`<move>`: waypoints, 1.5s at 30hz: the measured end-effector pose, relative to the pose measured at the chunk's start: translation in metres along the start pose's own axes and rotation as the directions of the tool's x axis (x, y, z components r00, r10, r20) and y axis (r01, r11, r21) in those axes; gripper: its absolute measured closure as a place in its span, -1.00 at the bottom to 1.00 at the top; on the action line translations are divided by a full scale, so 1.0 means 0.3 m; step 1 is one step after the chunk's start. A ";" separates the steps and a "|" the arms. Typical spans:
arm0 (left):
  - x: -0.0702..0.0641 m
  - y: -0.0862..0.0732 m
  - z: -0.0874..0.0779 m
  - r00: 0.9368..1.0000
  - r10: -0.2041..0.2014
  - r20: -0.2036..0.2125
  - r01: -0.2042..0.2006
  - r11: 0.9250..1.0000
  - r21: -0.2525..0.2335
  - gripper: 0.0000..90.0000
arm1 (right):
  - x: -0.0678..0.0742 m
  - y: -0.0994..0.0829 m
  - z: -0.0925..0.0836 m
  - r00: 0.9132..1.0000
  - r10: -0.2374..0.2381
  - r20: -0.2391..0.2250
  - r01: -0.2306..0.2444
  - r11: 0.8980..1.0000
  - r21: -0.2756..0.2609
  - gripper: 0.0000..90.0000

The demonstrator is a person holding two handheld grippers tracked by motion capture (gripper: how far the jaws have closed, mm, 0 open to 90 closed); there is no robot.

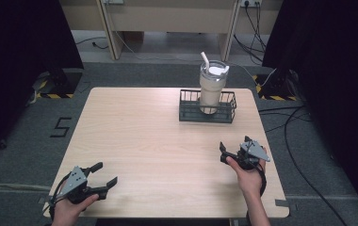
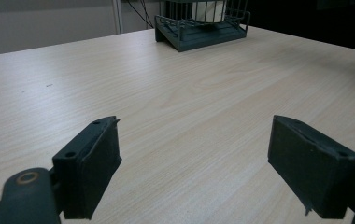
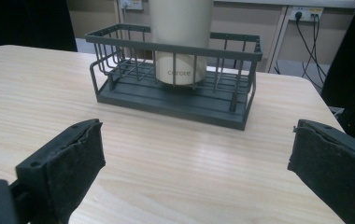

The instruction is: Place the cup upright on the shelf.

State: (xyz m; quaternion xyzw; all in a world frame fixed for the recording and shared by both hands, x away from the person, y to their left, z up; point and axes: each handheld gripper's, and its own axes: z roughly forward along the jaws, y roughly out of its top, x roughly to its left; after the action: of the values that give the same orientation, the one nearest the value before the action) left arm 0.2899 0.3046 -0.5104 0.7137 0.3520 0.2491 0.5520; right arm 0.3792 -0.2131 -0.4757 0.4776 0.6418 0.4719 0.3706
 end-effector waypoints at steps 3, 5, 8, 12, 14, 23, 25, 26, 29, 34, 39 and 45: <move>0.000 0.000 0.000 1.000 0.000 0.000 0.000 1.000 0.000 -0.64 | -0.006 -0.011 -0.017 1.000 0.000 0.007 0.000 1.000 -0.003 -0.91; 0.000 0.000 0.000 1.000 0.000 0.000 0.000 1.000 0.000 -0.64 | -0.011 -0.018 -0.029 1.000 -0.001 0.012 0.001 1.000 -0.003 -0.91; 0.000 0.000 0.000 1.000 0.000 -0.002 0.000 1.000 -0.001 -0.64 | -0.018 -0.031 -0.045 1.000 0.000 0.019 0.000 1.000 -0.002 -0.91; 0.000 0.000 0.000 1.000 0.001 -0.002 -0.001 1.000 0.000 -0.64 | -0.030 -0.051 -0.068 1.000 0.001 0.031 -0.001 1.000 0.000 -0.90; 0.000 0.000 0.000 1.000 -0.001 -0.004 0.001 1.000 -0.001 -0.64 | -0.033 -0.059 -0.076 0.999 0.005 0.032 -0.005 1.000 0.002 -0.90; 0.000 0.000 -0.001 1.000 0.000 -0.005 0.000 1.000 -0.001 -0.64 | -0.059 -0.092 -0.120 0.999 0.006 0.054 -0.007 1.000 0.011 -0.88; 0.000 0.000 0.000 1.000 0.001 -0.005 -0.001 1.000 -0.001 -0.64 | -0.064 -0.102 -0.130 0.998 0.011 0.057 -0.012 1.000 0.013 -0.88; 0.000 0.000 -0.001 1.000 0.001 -0.005 -0.001 1.000 -0.001 -0.64 | -0.066 -0.108 -0.135 0.998 0.012 0.062 -0.013 1.000 0.014 -0.88; 0.000 0.000 -0.001 1.000 0.001 -0.005 -0.001 1.000 -0.002 -0.64 | -0.070 -0.122 -0.148 0.998 0.019 0.067 -0.020 1.000 0.012 -0.88; 0.000 0.001 -0.001 1.000 0.005 -0.003 -0.005 1.000 -0.001 -0.64 | -0.073 -0.139 -0.167 0.997 0.032 0.075 -0.033 0.999 0.006 -0.87; -0.002 0.002 -0.001 1.000 0.004 -0.001 -0.004 1.000 -0.005 -0.64 | -0.075 -0.152 -0.176 0.996 0.039 0.084 -0.038 0.999 -0.008 -0.86; -0.003 0.005 0.001 1.000 0.008 0.002 -0.008 1.000 -0.006 -0.64 | -0.076 -0.150 -0.179 0.995 0.044 0.088 -0.041 0.999 -0.027 -0.86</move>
State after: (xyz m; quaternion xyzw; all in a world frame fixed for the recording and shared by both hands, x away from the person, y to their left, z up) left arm 0.2899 0.3034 -0.5091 0.7137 0.3479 0.2518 0.5534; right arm 0.3237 -0.2530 -0.5033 0.5068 0.6083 0.4663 0.3946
